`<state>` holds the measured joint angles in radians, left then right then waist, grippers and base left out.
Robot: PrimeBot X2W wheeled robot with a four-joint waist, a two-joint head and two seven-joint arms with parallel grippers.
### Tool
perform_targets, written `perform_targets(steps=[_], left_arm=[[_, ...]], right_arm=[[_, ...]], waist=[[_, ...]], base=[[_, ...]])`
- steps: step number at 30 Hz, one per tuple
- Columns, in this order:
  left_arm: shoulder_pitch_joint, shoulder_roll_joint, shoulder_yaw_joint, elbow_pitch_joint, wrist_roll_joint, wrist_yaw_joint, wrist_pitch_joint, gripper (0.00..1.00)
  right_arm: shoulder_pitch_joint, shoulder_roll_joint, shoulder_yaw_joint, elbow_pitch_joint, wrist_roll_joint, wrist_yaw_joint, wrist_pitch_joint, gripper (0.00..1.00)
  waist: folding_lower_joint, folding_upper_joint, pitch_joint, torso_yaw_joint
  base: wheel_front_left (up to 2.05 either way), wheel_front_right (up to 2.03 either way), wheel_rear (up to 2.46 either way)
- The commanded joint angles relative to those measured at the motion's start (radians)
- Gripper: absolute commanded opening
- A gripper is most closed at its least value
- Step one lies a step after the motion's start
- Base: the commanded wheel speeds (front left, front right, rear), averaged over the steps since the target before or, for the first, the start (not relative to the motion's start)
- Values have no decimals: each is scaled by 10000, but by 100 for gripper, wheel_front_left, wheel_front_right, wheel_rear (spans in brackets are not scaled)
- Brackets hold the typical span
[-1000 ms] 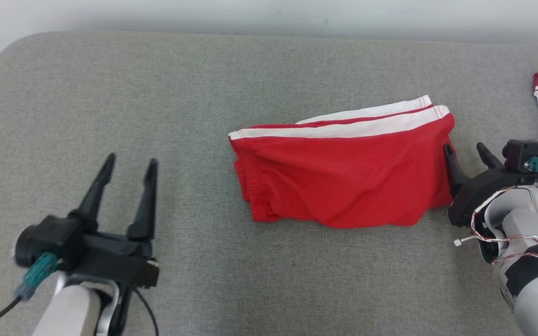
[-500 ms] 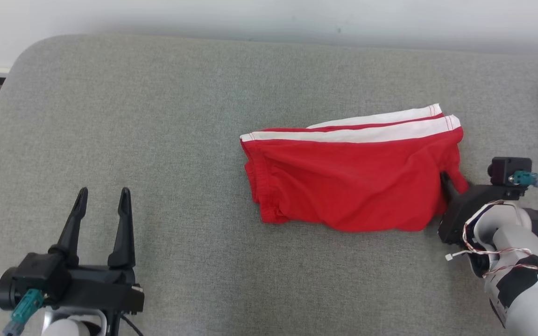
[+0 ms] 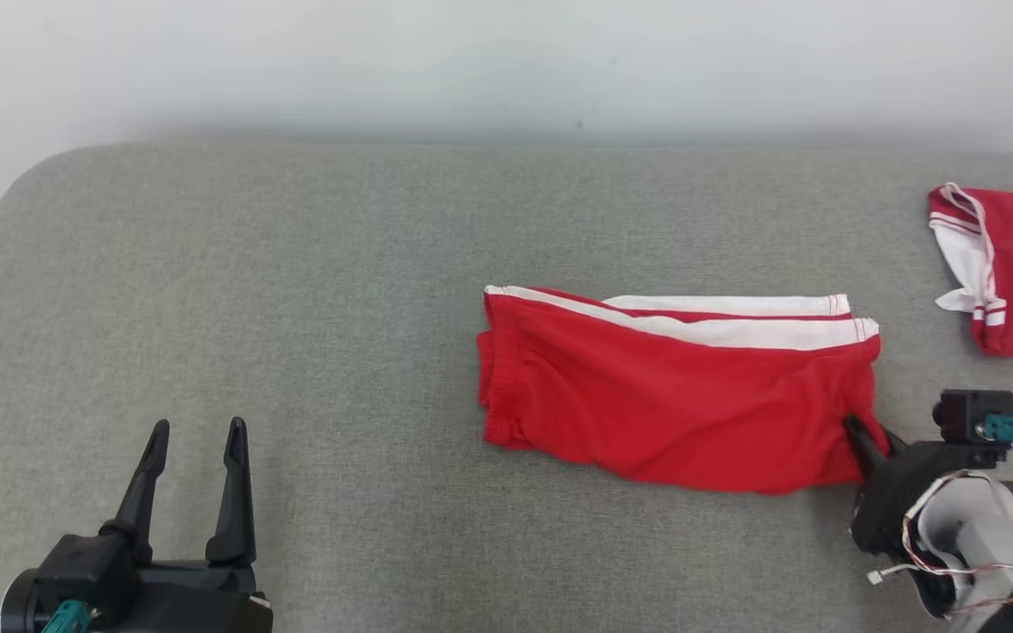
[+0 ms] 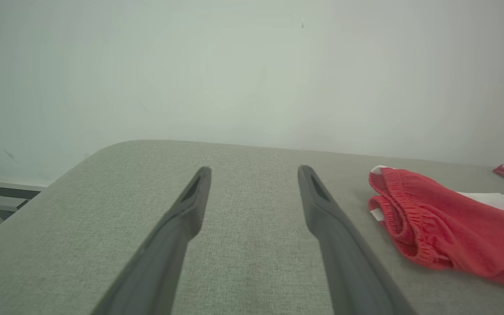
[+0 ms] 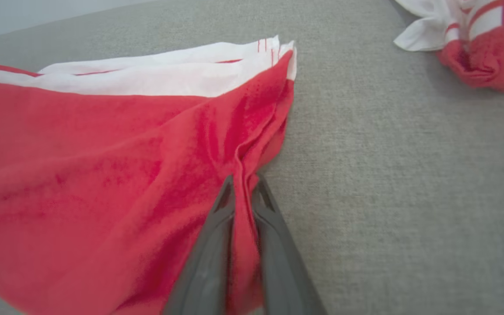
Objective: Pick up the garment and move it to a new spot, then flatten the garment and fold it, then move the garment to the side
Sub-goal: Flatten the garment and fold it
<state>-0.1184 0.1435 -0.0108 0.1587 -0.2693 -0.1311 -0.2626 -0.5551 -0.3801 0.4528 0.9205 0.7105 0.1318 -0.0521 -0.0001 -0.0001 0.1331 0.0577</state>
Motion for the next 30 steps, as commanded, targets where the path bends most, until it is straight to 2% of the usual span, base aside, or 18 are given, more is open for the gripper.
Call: perform_targets(steps=[1, 4, 10, 26, 27, 28, 29, 30], left_arm=[[188, -31, 24, -47, 78, 15, -27, 100], [244, -21, -7, -104, 50, 14, -27, 100], [140, 58, -127, -172, 73, 13, -27, 100], [52, 12, -146, -162, 309, 11, -28, 100], [41, 31, -136, -149, 307, 13, -28, 100], [41, 31, -136, -149, 307, 13, -28, 100], [40, 48, -118, -135, 305, 13, -28, 100], [49, 61, -108, -126, 302, 13, -28, 100]], right_arm=[[108, -152, -33, -186, 88, -26, 21, 100], [223, -396, -185, -420, 107, -26, 123, 100], [-276, -431, -319, -387, -285, -26, 773, 100], [-1046, 109, -639, 1679, -857, -26, 2601, 100], [-1065, 164, -646, 1703, -824, -26, 2630, 38], [-1065, 164, -646, 1703, -824, -26, 2630, 38], [-1098, 201, -665, 1674, -744, -26, 2608, 0], [-1132, 197, -662, 1659, -697, -26, 2629, 0]], waist=[[1, 1, -127, -146], [1, 1, -134, -161], [1, 1, -35, 42], [1, 1, 153, 479], [1, 1, 139, 474], [1, 1, 139, 474], [1, 1, 114, 459], [1, 1, 93, 443]], base=[[0, 0, 0], [0, 0, 0], [0, 0, 0], [0, 0, 0], [0, 0, 0], [0, 0, 0], [0, 0, 0], [0, 0, 0]])
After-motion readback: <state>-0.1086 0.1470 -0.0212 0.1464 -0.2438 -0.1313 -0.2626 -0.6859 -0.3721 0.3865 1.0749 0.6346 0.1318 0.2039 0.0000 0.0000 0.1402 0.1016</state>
